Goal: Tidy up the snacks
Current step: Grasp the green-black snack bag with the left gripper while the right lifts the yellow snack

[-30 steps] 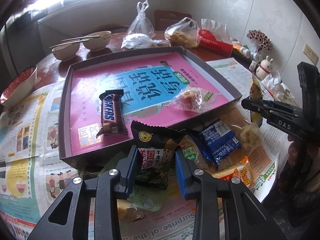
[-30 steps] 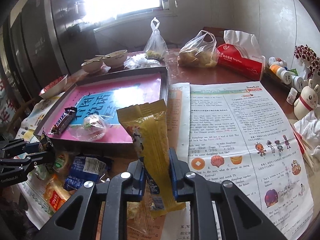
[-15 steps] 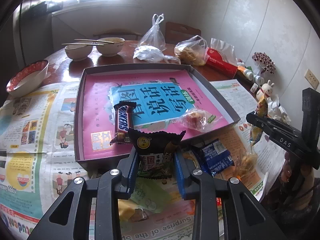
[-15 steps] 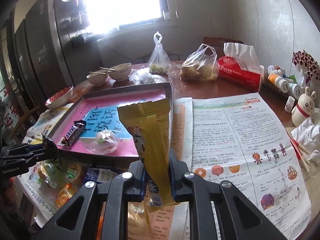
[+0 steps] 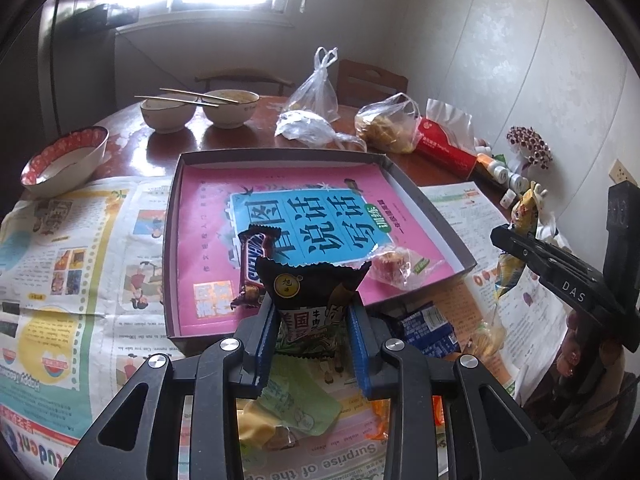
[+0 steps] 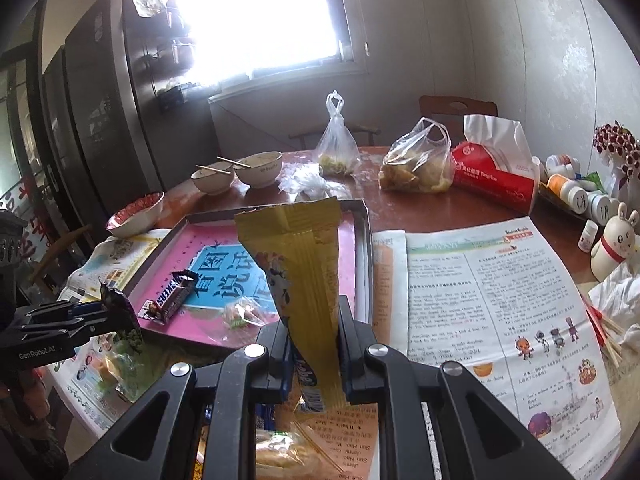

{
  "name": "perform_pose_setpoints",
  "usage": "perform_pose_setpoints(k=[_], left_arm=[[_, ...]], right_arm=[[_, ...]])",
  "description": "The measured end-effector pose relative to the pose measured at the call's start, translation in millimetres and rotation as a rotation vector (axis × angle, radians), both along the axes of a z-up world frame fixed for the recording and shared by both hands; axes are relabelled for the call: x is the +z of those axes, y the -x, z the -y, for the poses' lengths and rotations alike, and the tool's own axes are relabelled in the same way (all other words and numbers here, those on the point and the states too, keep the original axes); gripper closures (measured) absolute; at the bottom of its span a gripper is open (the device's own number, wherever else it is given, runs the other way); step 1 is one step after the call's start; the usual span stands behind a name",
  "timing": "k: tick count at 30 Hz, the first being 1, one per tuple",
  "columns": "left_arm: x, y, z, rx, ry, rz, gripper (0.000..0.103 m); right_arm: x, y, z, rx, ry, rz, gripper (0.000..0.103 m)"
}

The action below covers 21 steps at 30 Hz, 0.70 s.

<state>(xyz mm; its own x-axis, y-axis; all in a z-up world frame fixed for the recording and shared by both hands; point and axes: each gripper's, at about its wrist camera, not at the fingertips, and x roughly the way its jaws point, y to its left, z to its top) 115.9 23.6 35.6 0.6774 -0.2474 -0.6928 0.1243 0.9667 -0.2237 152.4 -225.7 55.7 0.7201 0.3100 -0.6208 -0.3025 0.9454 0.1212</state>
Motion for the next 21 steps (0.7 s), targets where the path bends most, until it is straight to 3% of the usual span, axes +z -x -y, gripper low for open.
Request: perform_pose_setpoints(k=[21], left_arm=[[13.9, -21.1, -1.4, 0.002, 0.021, 0.025, 0.069]], right_arm=[[5.6, -18.4, -17.0, 0.028, -0.019, 0.01, 0.085]])
